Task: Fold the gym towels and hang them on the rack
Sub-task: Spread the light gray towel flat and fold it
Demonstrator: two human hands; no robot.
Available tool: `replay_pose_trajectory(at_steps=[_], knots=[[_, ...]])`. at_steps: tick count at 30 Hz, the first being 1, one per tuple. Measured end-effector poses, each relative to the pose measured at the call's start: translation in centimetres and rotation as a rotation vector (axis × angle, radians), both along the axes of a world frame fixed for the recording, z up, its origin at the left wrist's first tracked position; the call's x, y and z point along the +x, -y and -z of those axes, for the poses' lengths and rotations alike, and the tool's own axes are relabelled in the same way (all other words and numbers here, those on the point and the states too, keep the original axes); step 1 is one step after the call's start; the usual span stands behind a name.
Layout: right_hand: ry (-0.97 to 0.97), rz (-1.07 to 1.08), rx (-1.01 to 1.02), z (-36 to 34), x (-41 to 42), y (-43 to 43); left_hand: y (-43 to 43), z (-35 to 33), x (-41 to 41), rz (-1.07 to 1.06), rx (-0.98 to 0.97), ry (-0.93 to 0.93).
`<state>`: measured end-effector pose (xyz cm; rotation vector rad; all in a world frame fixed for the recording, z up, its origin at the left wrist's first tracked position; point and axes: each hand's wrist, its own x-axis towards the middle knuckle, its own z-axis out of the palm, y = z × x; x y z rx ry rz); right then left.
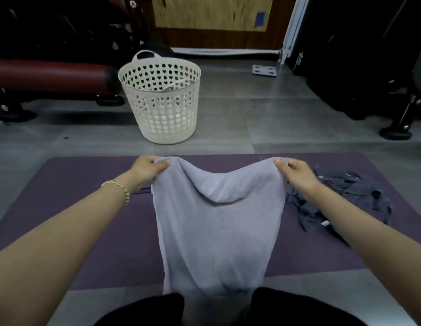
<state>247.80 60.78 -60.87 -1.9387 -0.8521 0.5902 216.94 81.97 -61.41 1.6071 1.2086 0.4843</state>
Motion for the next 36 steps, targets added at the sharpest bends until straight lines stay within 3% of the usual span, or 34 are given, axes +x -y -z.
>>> replay_pose_trajectory(at_steps=[3, 6, 11, 14, 17, 20, 24, 28, 33, 36], knots=[[0.018, -0.018, -0.092, 5.0, 2.6, -3.2, -3.4, 5.7, 3.4, 0.034, 0.137, -0.128], [0.038, 0.005, -0.172, 9.4, 5.3, -6.5, -6.5, 10.9, 6.6, 0.047, 0.124, -0.196], [-0.248, 0.191, -0.113, 15.7, 9.0, -12.9, -10.9, 16.8, 12.1, -0.159, -0.071, 0.002], [-0.316, 0.279, -0.054, 18.9, 11.1, -16.1, -13.6, 19.9, 13.8, -0.227, -0.067, 0.088], [-0.33, 0.312, -0.001, 21.4, 13.3, -17.9, -15.6, 22.3, 15.0, -0.229, 0.014, 0.104], [-0.402, 0.219, 0.016, 24.1, 14.4, -18.2, -16.4, 24.6, 15.5, -0.071, 0.062, 0.018], [-0.388, 0.213, -0.127, 29.6, 12.2, -13.6, -12.1, 29.7, 13.0, 0.112, 0.023, -0.043], [-0.397, 0.142, -0.241, 33.1, 6.6, -6.4, -4.9, 33.8, 7.1, 0.09, -0.066, -0.135], [-0.326, 0.159, -0.327, 34.4, 1.2, -0.5, 3.4, 33.9, 2.1, 0.006, -0.105, -0.361], [-0.356, 0.161, -0.37, 33.9, -1.0, 1.0, 6.3, 34.1, 0.1, 0.005, -0.142, -0.371]])
